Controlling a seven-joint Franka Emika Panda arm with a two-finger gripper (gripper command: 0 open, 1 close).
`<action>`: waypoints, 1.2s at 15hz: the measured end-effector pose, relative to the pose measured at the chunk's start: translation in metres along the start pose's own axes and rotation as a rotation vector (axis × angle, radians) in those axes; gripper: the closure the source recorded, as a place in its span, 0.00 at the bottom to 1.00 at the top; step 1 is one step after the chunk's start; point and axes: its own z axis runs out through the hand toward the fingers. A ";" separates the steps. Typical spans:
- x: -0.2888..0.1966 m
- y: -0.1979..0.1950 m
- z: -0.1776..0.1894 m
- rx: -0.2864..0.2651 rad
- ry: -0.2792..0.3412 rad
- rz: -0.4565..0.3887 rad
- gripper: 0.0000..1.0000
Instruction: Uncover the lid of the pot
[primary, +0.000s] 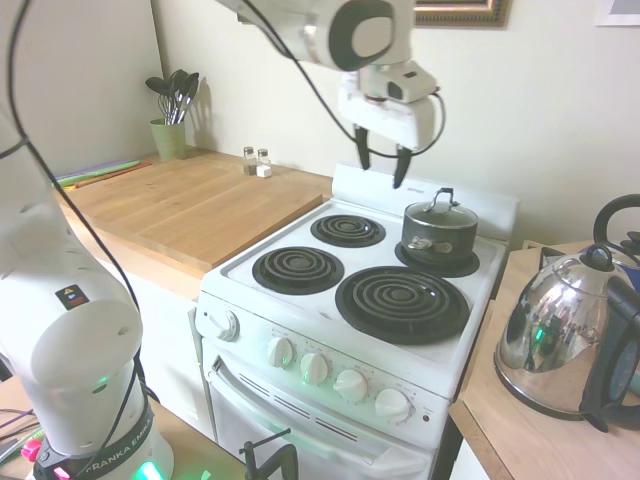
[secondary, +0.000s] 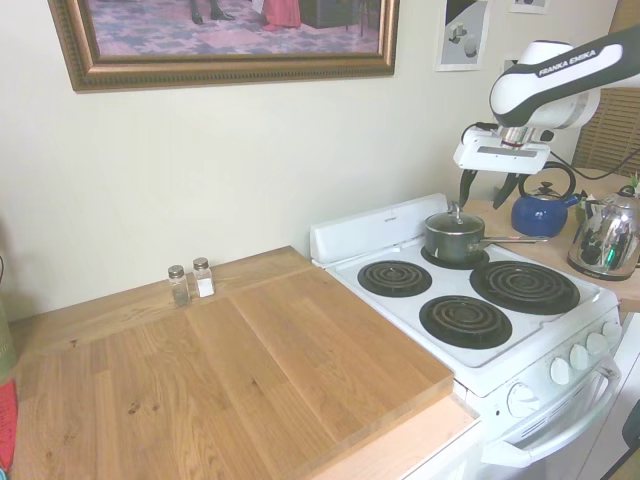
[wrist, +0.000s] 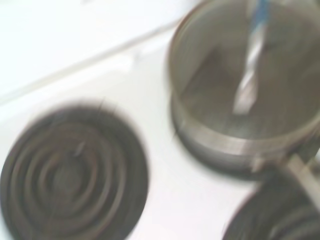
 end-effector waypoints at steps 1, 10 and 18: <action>0.019 -0.004 0.004 0.000 0.001 0.024 0.00; 0.081 -0.062 0.039 -0.075 -0.088 0.054 0.00; 0.095 -0.089 0.068 -0.131 -0.150 0.040 1.00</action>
